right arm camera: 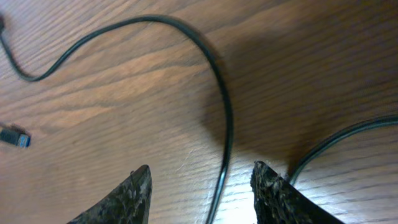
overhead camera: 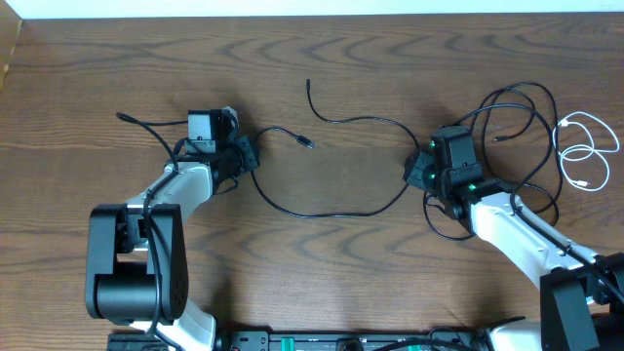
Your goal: Untangle cables
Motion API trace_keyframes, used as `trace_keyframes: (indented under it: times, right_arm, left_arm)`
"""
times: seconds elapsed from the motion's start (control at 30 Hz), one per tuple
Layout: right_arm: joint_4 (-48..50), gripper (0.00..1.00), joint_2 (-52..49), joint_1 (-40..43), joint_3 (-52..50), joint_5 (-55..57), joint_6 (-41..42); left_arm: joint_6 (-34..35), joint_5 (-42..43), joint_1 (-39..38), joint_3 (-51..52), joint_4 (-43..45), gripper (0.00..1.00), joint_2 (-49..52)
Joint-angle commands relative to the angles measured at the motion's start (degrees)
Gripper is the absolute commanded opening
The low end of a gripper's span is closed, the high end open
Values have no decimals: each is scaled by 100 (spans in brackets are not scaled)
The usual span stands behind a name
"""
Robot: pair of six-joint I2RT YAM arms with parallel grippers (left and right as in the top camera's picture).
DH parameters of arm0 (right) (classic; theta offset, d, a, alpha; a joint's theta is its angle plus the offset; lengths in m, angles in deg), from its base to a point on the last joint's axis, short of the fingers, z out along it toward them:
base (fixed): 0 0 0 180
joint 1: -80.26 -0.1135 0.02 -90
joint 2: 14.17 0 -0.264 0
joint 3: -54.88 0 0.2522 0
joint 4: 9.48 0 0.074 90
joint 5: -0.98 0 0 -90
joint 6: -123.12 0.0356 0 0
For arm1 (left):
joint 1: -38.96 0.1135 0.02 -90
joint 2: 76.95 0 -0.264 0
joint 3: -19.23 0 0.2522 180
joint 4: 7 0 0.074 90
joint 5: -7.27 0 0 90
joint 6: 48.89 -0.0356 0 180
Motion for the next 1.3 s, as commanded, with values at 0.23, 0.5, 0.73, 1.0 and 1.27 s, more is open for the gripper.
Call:
trace_keyframes:
  times: [0.23,0.5,0.73,1.0,1.27]
  right_arm:
    - [177,48,-586,-42,20,490,221]
    - [260,31,-876,-50,20,9,271]
    - [426,40,-876,-50,20,205,271]
    - [728,56,-883,85,188,-55,-887]
    - [-1825,59,-909,367,2505,-1060,-1974]
  left_arm:
    - [13,192,13,24,-2,24,74]
    - [13,192,13,24,0,24,74]
    - [13,192,13,24,-2,24,74]
    - [13,192,13,24,0,24,74]
    - [11,192,9,24,46,24,74]
